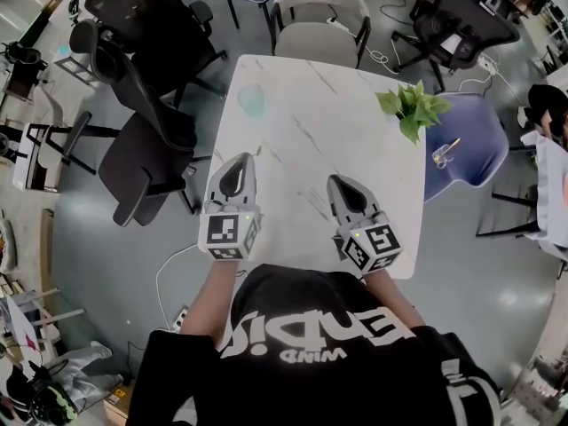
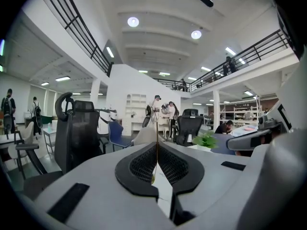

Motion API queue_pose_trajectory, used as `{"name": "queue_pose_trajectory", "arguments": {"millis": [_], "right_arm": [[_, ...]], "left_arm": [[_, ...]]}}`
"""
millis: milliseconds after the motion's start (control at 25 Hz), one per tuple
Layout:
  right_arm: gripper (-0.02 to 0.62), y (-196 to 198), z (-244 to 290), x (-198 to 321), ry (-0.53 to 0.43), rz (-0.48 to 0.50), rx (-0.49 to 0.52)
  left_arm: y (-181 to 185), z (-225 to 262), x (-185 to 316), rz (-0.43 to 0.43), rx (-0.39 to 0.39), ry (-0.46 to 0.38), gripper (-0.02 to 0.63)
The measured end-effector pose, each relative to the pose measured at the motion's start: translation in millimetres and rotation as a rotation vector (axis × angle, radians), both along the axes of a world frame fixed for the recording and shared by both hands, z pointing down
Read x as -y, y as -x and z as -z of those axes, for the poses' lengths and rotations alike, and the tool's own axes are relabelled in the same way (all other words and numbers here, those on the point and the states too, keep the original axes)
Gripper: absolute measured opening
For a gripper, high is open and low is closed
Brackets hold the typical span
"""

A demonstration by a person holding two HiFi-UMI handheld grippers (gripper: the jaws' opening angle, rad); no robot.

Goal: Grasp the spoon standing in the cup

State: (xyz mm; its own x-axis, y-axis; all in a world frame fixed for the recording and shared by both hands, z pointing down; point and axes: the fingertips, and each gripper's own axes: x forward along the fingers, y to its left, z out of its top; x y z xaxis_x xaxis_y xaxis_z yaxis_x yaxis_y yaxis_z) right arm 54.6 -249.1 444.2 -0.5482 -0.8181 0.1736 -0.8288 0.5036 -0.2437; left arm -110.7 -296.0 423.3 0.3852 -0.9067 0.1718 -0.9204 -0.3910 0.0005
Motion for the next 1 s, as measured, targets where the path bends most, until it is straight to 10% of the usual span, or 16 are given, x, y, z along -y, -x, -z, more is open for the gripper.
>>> {"name": "queue_pose_trajectory", "arguments": {"millis": [1000], "right_arm": [[0.012, -5.0, 12.0, 0.9, -0.048, -0.045, -0.027]], "left_arm": [[-7.8, -11.3, -45.6, -0.016, -0.033, 0.059, 0.017]]}}
